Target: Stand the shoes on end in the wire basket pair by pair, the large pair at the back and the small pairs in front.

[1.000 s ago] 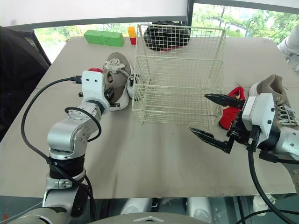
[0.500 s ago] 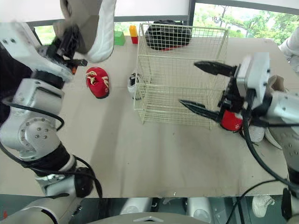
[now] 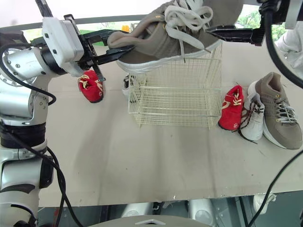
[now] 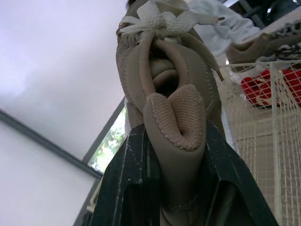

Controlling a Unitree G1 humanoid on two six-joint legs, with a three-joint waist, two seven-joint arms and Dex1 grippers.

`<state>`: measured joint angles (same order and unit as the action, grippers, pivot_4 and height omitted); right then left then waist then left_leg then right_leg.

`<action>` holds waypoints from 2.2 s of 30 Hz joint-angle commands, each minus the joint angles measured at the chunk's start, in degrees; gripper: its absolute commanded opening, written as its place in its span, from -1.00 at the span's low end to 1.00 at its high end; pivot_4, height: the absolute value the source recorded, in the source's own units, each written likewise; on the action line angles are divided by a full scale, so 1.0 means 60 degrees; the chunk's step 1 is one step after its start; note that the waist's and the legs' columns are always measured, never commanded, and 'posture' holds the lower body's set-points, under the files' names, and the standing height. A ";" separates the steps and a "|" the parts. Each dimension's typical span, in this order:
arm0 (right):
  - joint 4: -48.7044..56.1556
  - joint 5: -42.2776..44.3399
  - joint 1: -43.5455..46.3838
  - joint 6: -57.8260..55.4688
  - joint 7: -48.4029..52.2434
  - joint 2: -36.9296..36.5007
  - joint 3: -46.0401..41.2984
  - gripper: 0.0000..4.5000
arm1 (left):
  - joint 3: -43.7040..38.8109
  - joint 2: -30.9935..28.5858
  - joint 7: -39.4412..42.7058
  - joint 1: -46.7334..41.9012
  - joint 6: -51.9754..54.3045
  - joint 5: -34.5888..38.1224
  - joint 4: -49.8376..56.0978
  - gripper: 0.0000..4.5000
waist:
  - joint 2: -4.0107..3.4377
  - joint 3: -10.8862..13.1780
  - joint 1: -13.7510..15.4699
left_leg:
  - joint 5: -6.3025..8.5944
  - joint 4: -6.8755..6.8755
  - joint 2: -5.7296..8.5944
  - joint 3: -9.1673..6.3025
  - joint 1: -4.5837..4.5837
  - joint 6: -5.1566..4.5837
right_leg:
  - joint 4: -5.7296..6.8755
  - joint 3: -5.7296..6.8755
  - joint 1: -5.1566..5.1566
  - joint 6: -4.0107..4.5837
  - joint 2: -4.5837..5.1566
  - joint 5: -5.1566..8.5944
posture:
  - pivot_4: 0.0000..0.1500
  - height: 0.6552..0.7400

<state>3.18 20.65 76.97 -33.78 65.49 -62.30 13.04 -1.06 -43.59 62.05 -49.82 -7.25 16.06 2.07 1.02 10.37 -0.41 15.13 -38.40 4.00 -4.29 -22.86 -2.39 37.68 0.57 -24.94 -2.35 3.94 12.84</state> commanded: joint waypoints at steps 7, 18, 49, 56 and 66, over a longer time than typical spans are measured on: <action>-0.2647 -0.2830 0.1230 0.1709 0.1814 0.1114 0.1725 0.89 | 0.0253 0.0317 0.0645 -0.1810 -0.5492 -0.1139 -0.2339 -0.71 | -0.0002 -0.0002 -0.0064 | -0.0001 -0.0023 -0.0002 0.0000 -0.0120 0.0002 | 0.0051 -0.0001 -0.0146 -0.0001 -0.0003 -0.0003 | 1.00 1.00; -0.3087 -0.3155 0.0811 0.1852 0.1993 0.1683 0.0851 -0.79 | -0.0044 0.0078 -0.0353 -0.2426 -0.7251 -0.1467 -0.3251 -0.71 | -0.0006 0.0001 -0.0058 | -0.0002 -0.0043 0.0005 -0.0001 -0.0181 0.0003 | 0.0065 0.0006 -0.0209 -0.0005 -0.0002 -0.0007 | 1.00 1.00; 0.3827 0.1495 -0.2639 -0.6268 -0.4594 0.4975 -0.4071 -1.00 | -0.2393 0.2575 -0.6668 0.1746 0.9846 1.1786 0.2418 0.85 | 0.0002 -0.0008 -0.0106 | -0.0001 -0.0163 0.0018 -0.0011 -0.0150 0.0005 | 0.0189 -0.0020 -0.0181 -0.0007 0.0004 -0.0008 | 1.00 1.00; 0.3765 0.2149 -0.2693 -0.6657 -0.4934 0.4803 -0.4437 -1.00 | -0.2593 0.2304 -0.6112 0.1674 1.0104 1.2508 0.1969 0.85 | -0.0004 -0.0011 -0.0067 | -0.0001 -0.0160 0.0015 -0.0008 -0.0145 0.0004 | 0.0188 -0.0023 -0.0180 -0.0006 0.0002 -0.0008 | 1.00 1.00; 0.4200 0.3402 -0.2623 -0.7204 -0.5271 0.4891 -0.5046 -1.00 | -0.2273 0.2479 -0.6825 0.1856 0.9580 1.0606 0.1951 0.85 | -0.0004 -0.0011 -0.0086 | -0.0001 -0.0153 0.0016 -0.0004 -0.0140 0.0004 | 0.0187 -0.0031 -0.0178 -0.0006 0.0002 -0.0008 | 1.00 1.00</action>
<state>24.63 37.75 59.49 -77.73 33.67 -32.88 -15.07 -14.58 -28.87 22.08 -38.64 52.05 82.12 12.68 0.99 10.30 -0.93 15.12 -39.31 4.09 -4.31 -23.70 -2.37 38.80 0.39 -26.01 -2.39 3.95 12.79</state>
